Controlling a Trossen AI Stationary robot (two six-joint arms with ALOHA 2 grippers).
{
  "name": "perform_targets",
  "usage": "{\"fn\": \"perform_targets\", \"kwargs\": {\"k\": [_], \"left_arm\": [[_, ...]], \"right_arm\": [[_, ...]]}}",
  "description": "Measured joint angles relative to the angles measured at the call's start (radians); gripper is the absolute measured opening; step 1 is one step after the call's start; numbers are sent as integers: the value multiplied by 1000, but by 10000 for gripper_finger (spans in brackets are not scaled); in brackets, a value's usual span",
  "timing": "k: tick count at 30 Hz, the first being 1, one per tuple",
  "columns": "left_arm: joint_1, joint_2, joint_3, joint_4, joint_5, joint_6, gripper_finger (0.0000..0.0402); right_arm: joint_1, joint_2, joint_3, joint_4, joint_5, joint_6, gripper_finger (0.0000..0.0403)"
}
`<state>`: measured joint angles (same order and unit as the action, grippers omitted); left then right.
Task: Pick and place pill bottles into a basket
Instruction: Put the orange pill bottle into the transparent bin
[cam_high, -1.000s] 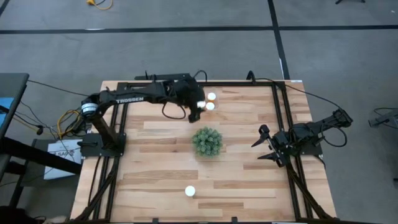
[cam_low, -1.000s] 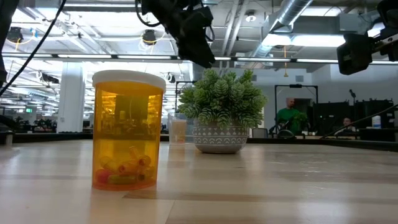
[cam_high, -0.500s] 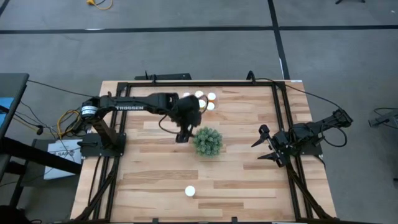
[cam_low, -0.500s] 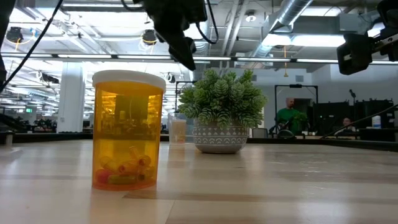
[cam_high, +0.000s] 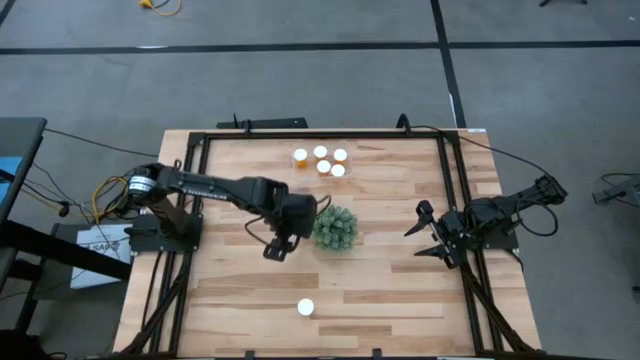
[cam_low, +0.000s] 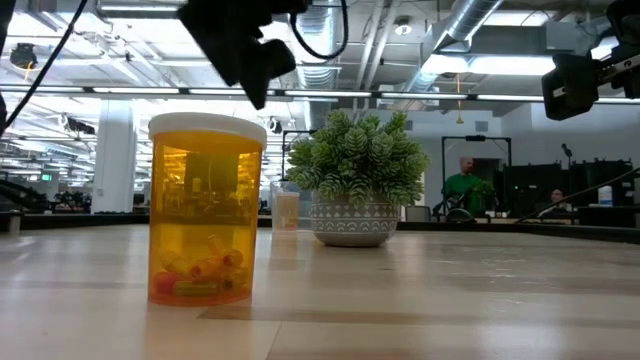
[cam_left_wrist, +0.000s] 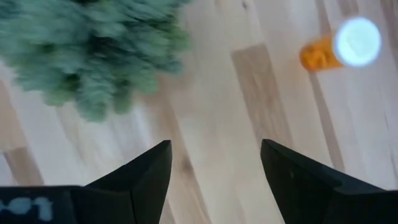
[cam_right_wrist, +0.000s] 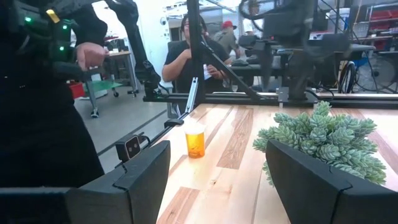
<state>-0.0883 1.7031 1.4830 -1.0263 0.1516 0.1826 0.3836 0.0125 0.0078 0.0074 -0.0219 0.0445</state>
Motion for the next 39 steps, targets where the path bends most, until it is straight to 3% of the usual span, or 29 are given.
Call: {"fn": "perform_targets", "kwargs": {"k": [13, 18, 23, 27, 31, 39], "left_arm": [[-263, 0, 0, 31, -82, -94, 236], [-373, 0, 0, 178, -120, -210, 236], [-464, 9, 2, 348, -322, -315, 236], [-518, 54, 1, 292, -465, -376, 236], [-540, 124, 1, 225, -460, -427, 236], [-560, 274, 0, 248, -417, -579, 236]], "right_arm": [[0, 0, 0, 0, 0, 0, 260], [0, 0, 0, 0, 0, 0, 260], [0, 0, 0, 0, 0, 0, 260], [0, 0, 0, 0, 0, 0, 260], [0, 1, 0, 0, 1, 0, 260], [0, 0, 0, 0, 0, 0, 260]]}}
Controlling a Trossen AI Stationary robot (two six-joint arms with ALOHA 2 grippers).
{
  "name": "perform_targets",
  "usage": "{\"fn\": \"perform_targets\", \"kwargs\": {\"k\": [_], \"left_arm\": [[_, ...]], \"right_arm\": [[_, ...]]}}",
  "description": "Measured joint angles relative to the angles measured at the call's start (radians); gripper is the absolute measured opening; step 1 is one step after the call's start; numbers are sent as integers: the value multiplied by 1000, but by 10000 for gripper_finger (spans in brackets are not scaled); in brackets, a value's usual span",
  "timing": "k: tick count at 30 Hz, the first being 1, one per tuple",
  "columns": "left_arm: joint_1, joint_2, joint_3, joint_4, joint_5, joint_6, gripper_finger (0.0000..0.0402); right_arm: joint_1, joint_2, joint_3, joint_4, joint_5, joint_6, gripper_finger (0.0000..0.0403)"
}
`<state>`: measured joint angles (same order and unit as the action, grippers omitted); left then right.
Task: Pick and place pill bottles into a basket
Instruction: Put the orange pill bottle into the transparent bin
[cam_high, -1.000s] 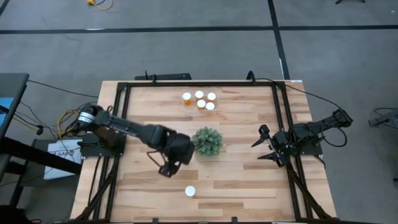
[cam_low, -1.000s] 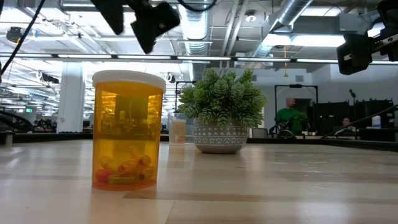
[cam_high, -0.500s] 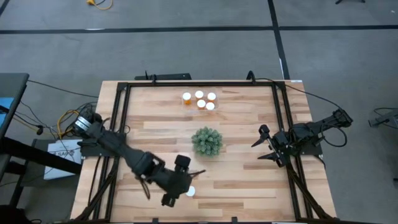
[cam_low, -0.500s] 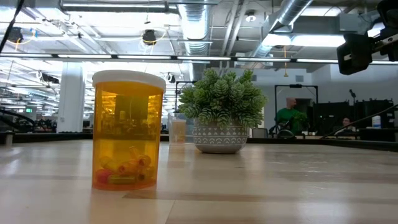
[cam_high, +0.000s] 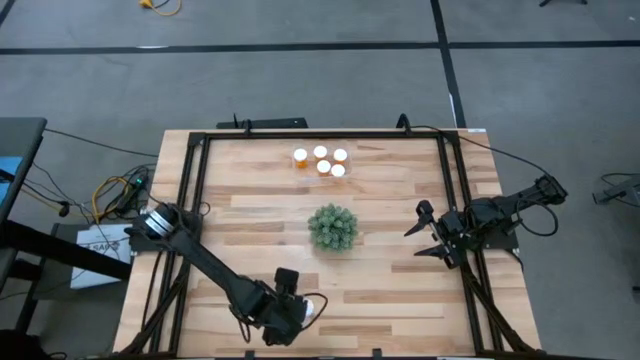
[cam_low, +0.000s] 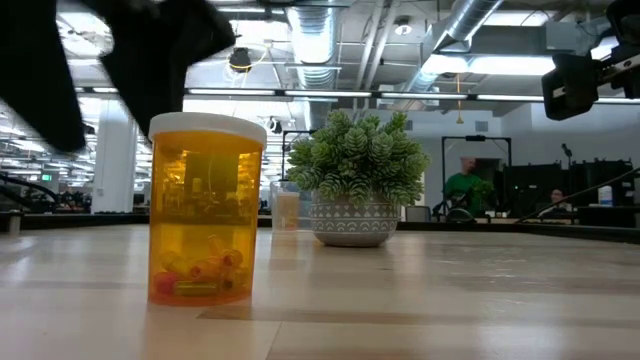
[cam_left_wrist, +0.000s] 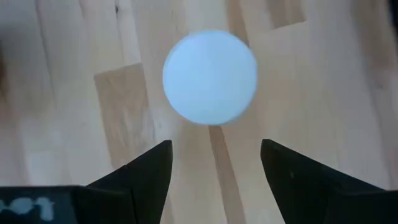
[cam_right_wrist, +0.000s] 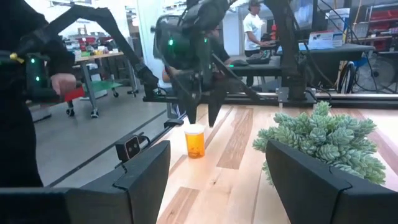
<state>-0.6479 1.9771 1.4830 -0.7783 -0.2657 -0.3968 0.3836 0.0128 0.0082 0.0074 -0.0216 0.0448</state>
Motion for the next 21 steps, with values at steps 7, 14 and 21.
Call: {"fn": "perform_targets", "kwargs": {"k": [7, 14, 21], "left_arm": [[26, 78, 0, 114, -2, -130, 236], [62, 87, 0, 231, -96, -250, 236], [88, 87, 0, 235, -90, -310, 223]], "right_arm": [[0, 0, 0, 0, 0, 0, 260], [0, 0, 0, 0, 0, 0, 260], [0, 0, 0, 0, 0, 0, 260]]}}
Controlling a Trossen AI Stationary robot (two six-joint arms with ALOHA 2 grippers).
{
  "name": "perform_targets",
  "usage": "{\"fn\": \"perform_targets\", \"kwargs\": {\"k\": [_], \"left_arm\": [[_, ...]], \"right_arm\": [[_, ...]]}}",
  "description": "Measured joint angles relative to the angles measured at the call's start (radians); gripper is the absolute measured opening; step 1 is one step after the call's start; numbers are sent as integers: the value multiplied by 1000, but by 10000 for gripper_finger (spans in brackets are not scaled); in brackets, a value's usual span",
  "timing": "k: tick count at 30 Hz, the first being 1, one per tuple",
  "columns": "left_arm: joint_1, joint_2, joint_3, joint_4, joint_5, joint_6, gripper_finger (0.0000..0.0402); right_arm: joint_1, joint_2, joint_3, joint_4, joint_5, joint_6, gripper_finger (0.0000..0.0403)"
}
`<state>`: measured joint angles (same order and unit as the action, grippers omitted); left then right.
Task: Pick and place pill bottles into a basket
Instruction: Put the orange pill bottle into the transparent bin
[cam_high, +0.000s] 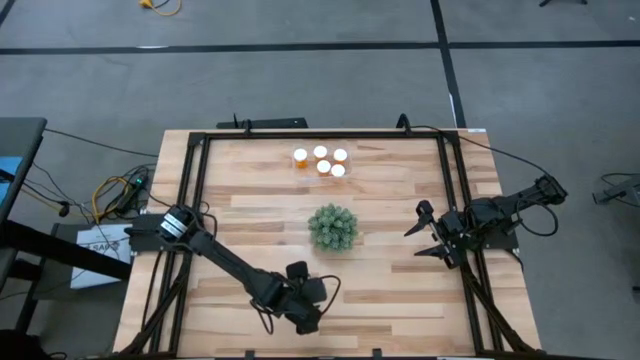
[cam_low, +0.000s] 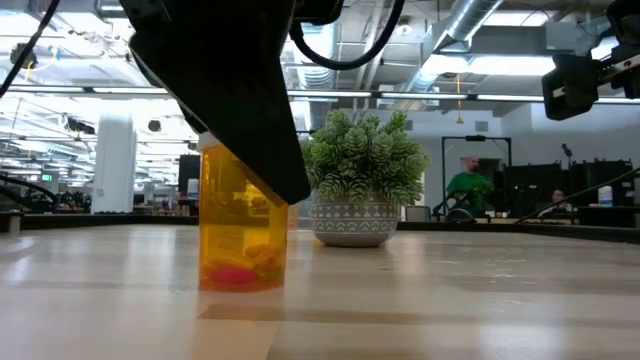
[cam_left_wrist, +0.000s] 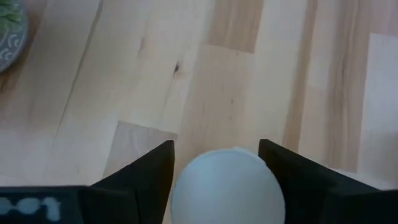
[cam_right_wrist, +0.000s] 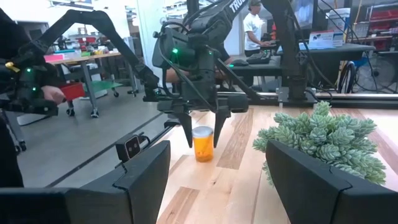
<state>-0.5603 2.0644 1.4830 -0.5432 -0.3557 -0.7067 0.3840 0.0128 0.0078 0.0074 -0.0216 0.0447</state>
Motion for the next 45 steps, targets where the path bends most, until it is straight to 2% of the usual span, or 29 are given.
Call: {"fn": "perform_targets", "kwargs": {"k": [5, 12, 15, 18, 26, 32, 37, 40, 45], "left_arm": [[4, 0, 0, -15, 20, -1, 180], [19, -1, 0, -25, 5, -9, 183], [43, -1, 0, -26, -25, -11, 193], [70, -2, 10, -30, -53, -9, 185], [112, -4, 136, -66, -70, 154, 181], [111, -25, 271, -255, -203, 274, 180], [129, -123, 276, -352, -328, 356, 179], [163, -200, 245, -387, -409, 392, 182], [258, -334, 124, -353, -437, 443, 189]], "right_arm": [[0, 0, 0, 0, 0, 0, 260], [0, 0, 0, 0, 0, 0, 260], [0, 0, 0, 0, 0, 0, 260], [0, 0, 0, 0, 0, 0, 260], [0, 0, 0, 0, 0, 0, 260], [0, 0, 0, 0, 0, 0, 260], [0, 0, 0, 0, 0, 0, 260], [0, 0, 0, 0, 0, 0, 260], [0, 0, 0, 0, 0, 0, 260]]}}
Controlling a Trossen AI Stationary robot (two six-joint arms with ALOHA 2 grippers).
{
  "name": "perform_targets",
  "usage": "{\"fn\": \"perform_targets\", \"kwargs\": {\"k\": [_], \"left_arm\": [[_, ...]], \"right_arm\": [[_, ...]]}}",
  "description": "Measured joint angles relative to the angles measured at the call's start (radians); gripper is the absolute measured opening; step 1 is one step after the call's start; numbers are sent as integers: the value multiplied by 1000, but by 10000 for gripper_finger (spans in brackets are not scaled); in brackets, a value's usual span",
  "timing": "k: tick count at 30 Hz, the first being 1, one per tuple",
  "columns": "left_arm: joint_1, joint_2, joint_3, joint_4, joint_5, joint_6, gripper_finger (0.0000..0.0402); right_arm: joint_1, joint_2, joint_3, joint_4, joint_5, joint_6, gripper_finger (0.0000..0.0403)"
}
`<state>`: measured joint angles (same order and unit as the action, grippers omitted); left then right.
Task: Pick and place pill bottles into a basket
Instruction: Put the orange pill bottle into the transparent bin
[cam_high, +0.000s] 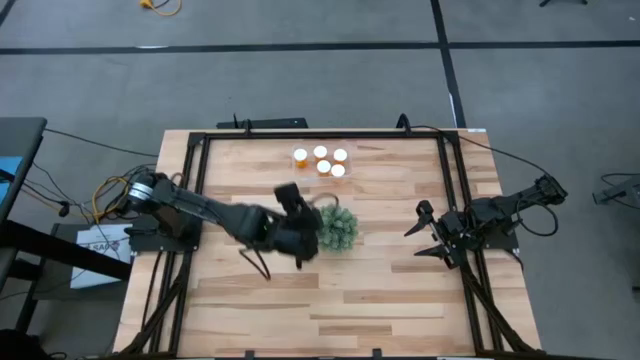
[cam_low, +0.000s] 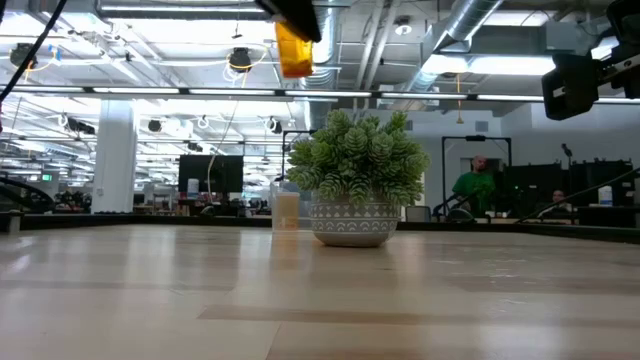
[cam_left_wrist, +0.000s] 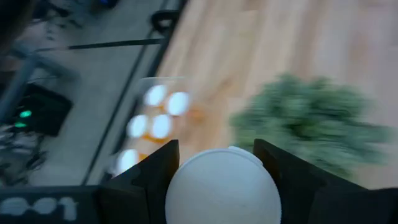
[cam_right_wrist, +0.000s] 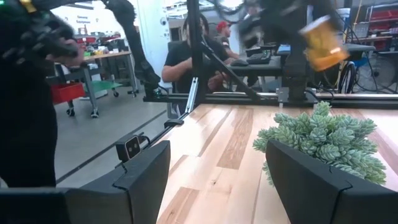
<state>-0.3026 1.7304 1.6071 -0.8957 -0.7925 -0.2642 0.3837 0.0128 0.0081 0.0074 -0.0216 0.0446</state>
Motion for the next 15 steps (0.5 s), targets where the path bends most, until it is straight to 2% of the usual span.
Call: {"fn": "perform_targets", "kwargs": {"k": [4, 10, 15], "left_arm": [[85, -103, -132, 101, -13, 49, 180], [227, -200, -331, 360, 108, 97, 190], [324, -195, -386, 485, 170, 123, 183]], "right_arm": [[0, 0, 0, 0, 0, 0, 260], [0, 0, 0, 0, 0, 0, 260], [0, 0, 0, 0, 0, 0, 260]]}}
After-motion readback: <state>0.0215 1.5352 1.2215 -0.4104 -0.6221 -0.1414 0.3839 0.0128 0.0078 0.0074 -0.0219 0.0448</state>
